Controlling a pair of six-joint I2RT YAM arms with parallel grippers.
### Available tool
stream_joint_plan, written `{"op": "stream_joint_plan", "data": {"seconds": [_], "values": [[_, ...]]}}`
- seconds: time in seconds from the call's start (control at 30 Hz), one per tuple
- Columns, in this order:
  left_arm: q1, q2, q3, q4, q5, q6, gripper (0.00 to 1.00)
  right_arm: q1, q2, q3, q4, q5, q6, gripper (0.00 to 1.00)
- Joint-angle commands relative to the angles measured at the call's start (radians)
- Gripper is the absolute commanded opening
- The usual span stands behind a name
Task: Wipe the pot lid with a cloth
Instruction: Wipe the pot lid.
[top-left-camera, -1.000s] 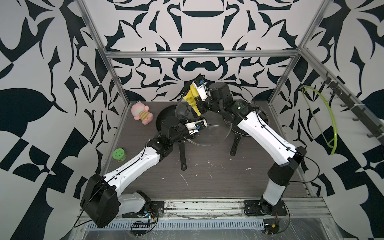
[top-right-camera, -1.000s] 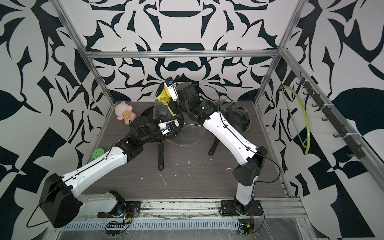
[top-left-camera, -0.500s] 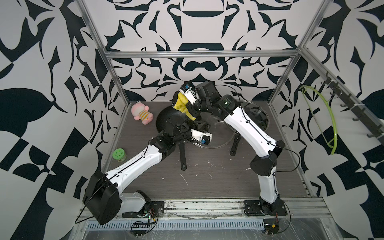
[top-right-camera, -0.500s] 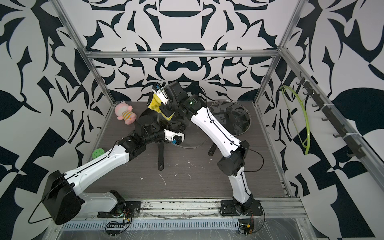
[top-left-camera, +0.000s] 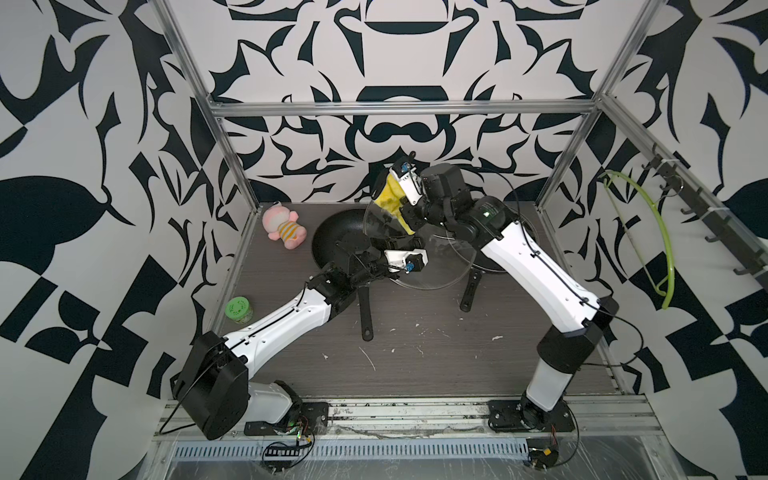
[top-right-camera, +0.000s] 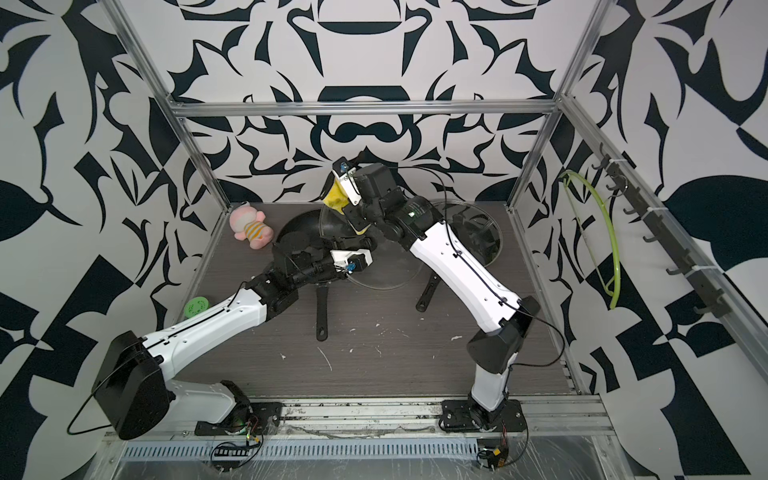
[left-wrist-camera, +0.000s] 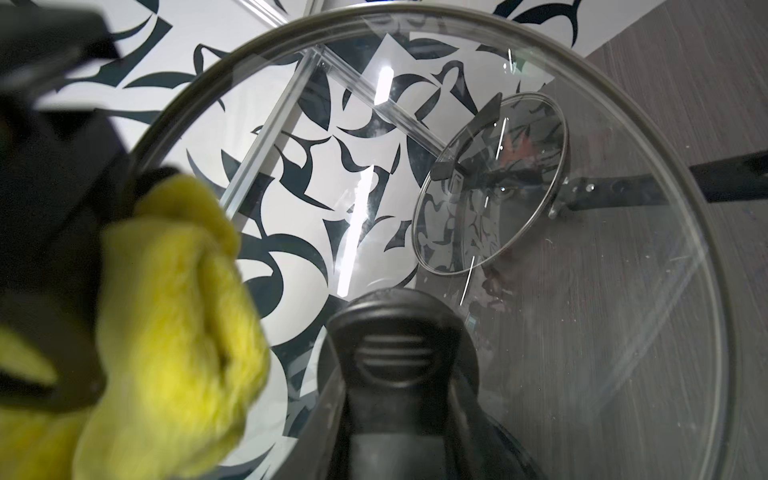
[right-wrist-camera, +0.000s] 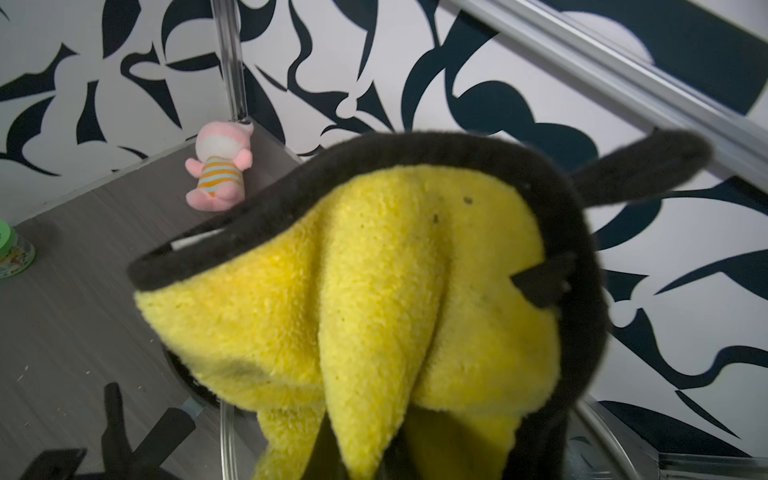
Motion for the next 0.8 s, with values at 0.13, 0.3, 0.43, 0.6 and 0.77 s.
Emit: {"op": "stream_joint_plan", "data": {"seconds": [0.13, 0.3, 0.43, 0.6, 0.77], "values": [[-0.003, -0.015, 0.042, 0.371, -0.140, -0.537, 0.00, -0.064, -0.218, -0.242, 0.124, 0.069, 0.035, 0.00], [-0.009, -0.004, 0.080, 0.377, -0.185, -0.874, 0.00, -0.064, -0.310, -0.383, 0.109, 0.070, 0.050, 0.00], [-0.029, 0.022, 0.092, 0.457, -0.275, -1.110, 0.00, -0.059, -0.368, -0.471, 0.123, 0.040, 0.078, 0.00], [-0.057, 0.075, 0.125, 0.520, -0.373, -1.414, 0.00, -0.027, -0.387, -0.535, 0.135, 0.038, 0.099, 0.00], [-0.085, 0.116, 0.176, 0.520, -0.502, -1.697, 0.00, 0.008, -0.386, -0.575, 0.169, 0.032, 0.125, 0.00]]}}
